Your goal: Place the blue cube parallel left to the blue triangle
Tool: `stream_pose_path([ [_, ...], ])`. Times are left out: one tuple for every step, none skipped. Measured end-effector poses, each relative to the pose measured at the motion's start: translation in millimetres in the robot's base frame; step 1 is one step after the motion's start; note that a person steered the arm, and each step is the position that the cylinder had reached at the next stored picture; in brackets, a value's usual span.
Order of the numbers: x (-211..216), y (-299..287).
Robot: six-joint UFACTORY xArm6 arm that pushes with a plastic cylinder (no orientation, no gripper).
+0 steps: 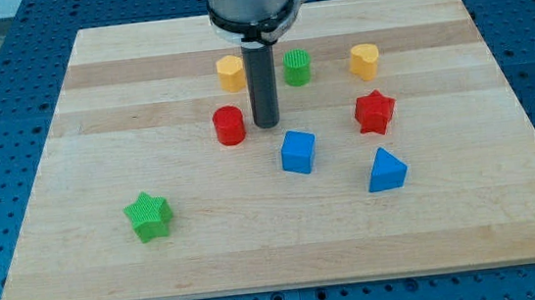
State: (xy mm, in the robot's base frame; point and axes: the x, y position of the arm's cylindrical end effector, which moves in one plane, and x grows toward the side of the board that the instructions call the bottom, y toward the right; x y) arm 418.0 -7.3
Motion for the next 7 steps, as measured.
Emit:
stream_pose_path([
  [-1,11],
  [1,11],
  [14,11],
  [19,11],
  [33,13],
  [33,13],
  [33,16],
])
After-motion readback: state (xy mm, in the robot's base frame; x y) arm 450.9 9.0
